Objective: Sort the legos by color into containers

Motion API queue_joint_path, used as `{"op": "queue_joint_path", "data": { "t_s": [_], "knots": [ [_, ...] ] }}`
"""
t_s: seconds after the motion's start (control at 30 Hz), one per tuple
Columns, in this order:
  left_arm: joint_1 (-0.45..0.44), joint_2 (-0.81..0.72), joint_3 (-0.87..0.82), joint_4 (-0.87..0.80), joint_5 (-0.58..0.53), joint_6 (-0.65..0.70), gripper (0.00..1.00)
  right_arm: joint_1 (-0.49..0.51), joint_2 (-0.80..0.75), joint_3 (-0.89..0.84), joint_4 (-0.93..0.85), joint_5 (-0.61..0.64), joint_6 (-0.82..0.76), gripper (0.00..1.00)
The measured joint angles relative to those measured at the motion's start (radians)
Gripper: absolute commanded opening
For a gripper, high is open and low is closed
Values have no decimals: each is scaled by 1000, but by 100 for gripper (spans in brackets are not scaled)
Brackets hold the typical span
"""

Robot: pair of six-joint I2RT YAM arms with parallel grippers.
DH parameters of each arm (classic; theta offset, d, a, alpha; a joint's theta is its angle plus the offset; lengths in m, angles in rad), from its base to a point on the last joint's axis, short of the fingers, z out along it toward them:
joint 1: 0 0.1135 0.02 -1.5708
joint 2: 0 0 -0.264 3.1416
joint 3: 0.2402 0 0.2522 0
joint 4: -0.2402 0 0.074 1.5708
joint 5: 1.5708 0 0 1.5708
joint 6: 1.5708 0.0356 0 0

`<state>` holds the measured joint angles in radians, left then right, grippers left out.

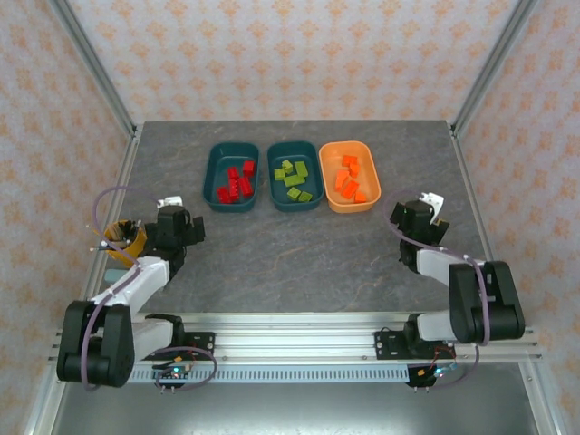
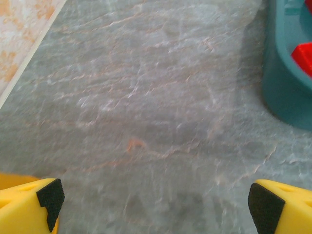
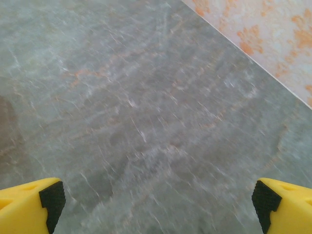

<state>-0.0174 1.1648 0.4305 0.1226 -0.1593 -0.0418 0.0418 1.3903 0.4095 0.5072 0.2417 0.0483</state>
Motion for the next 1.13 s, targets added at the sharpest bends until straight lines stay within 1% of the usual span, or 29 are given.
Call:
{"op": "queue_joint_path", "data": {
  "t_s": [0.13,0.3,0.43,0.53,0.6,0.67,0.73,1.13],
  "knots": [
    [19,85,0,140,36,21,100,-5,108,-30,210,-68,-32,100],
    [25,207,43,247,79,16,100,-5,125,-39,260,-85,-43,99],
    [24,283,103,291,101,13,100,-5,125,-37,272,-82,-44,99],
    [24,295,102,338,108,13,100,-3,125,-35,272,-81,-47,99],
    [23,296,77,401,111,14,100,-3,125,-35,272,-81,-48,99],
    [11,302,14,512,105,17,100,-3,125,-34,272,-81,-49,99],
    [0,314,-26,548,97,17,100,-3,125,-34,272,-80,-50,99],
    [-18,330,-32,598,55,17,100,3,126,-22,272,-81,-54,99]
  ]
}}
